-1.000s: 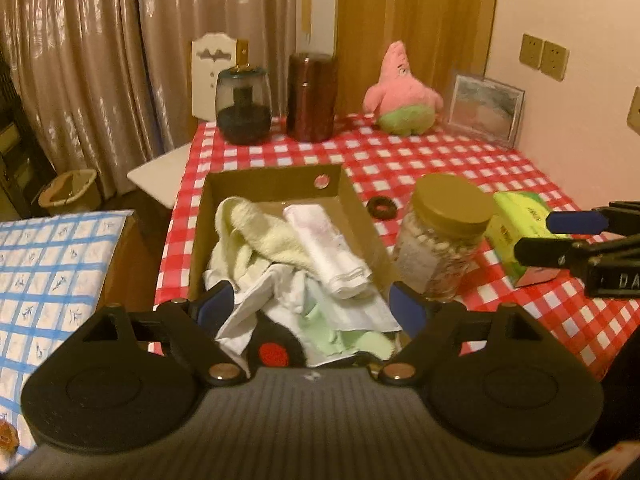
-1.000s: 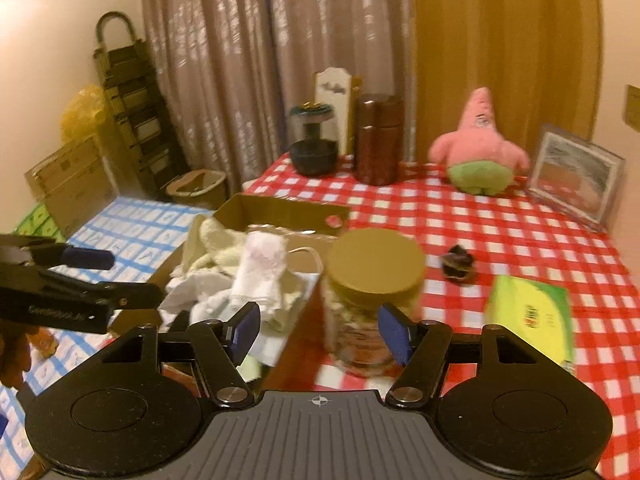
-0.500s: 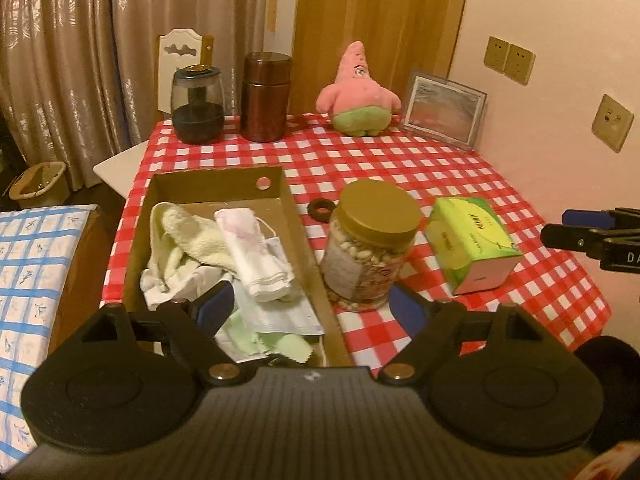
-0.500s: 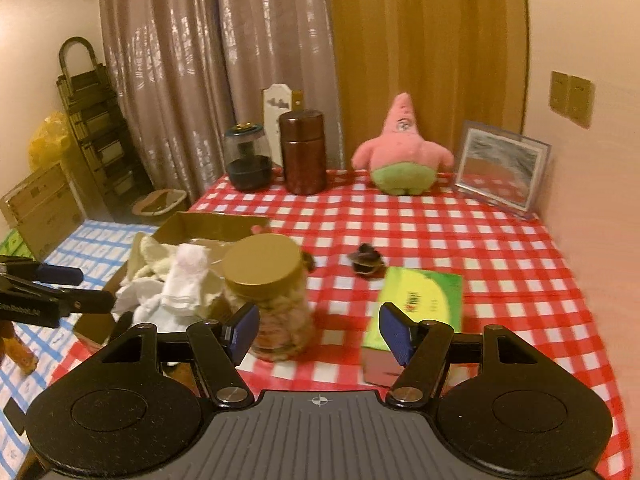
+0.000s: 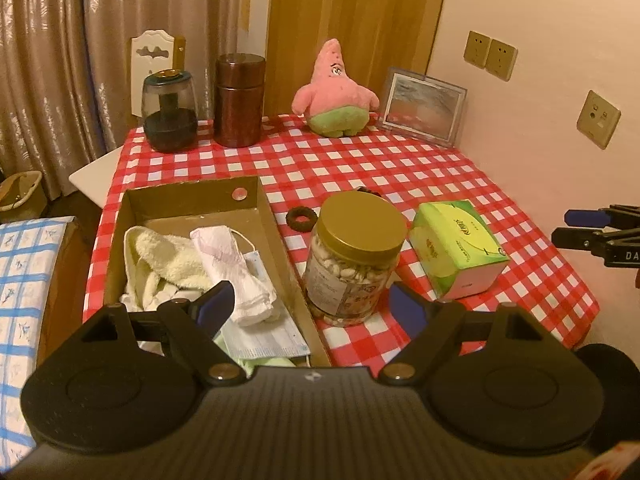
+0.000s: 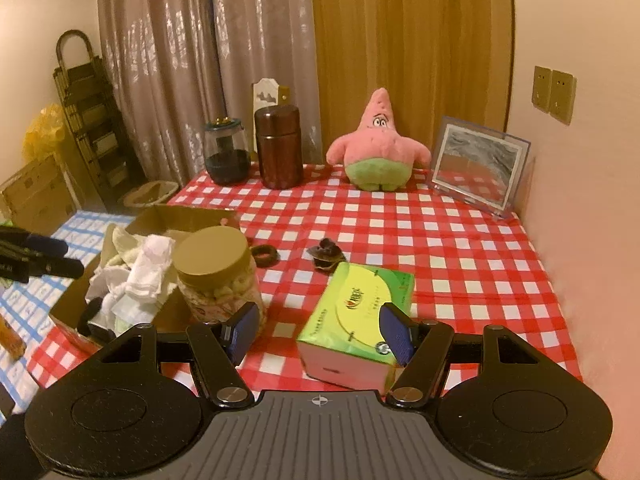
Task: Organize soft objects
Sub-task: 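Move both grippers from the box toward the dark hair tie and sock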
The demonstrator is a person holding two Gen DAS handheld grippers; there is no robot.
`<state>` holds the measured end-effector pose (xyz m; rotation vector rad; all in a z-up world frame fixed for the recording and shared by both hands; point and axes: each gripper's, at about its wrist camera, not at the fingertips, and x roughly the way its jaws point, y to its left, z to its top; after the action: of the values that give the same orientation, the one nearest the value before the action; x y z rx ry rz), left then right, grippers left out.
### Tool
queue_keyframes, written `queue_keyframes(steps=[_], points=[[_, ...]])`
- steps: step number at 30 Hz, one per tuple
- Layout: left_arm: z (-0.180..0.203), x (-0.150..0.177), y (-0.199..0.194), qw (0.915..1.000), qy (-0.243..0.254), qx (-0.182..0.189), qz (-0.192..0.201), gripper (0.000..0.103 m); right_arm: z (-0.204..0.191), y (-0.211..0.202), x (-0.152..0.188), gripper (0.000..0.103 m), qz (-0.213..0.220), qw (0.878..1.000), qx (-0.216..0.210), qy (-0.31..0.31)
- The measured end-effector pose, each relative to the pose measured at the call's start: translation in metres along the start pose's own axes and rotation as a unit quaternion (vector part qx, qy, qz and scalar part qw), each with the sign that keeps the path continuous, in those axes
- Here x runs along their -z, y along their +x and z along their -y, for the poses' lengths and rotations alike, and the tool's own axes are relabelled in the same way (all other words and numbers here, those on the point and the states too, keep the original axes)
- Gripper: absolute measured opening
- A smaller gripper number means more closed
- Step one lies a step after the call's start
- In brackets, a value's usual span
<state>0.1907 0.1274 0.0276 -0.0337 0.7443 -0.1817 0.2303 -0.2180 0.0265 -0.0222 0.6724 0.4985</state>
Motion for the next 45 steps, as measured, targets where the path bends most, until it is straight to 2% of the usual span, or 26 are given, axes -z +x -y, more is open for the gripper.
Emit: queue_keyframes(steps=[7,15,20,28,34,39,45], points=[[-0.008,-0.021,0.02,0.9994,0.028,0.015,-0.012,0.082,0.025,0.018,-0.008,0.066,-0.024,1.0,-0.003,-0.016],[-0.018,-0.053,0.057,0.9935,0.108,0.013,-0.035,0.082,0.043,0.052,-0.02,0.066,-0.05,0.997,-0.038,-0.051],[-0.025,-0.071,0.083,0.9856,0.165,0.004,-0.037,0.082,0.055,0.081,-0.035,0.066,-0.058,0.994,-0.055,-0.071],[-0.031,-0.103,0.131,0.9764,0.206,0.025,-0.06,0.076,0.073,0.134,-0.06,0.066,-0.074,0.987,-0.078,-0.119],[-0.034,-0.113,0.165,0.9691,0.226,0.043,-0.089,0.071,0.083,0.169,-0.07,0.066,-0.087,0.982,-0.093,-0.139],[-0.035,-0.121,0.187,0.9597,0.259,0.044,-0.099,0.069,0.085,0.194,-0.074,0.066,-0.097,0.978,-0.106,-0.155],[-0.025,-0.129,0.212,0.9473,0.298,0.072,-0.094,0.068,0.08,0.217,-0.083,0.066,-0.098,0.972,-0.122,-0.176]])
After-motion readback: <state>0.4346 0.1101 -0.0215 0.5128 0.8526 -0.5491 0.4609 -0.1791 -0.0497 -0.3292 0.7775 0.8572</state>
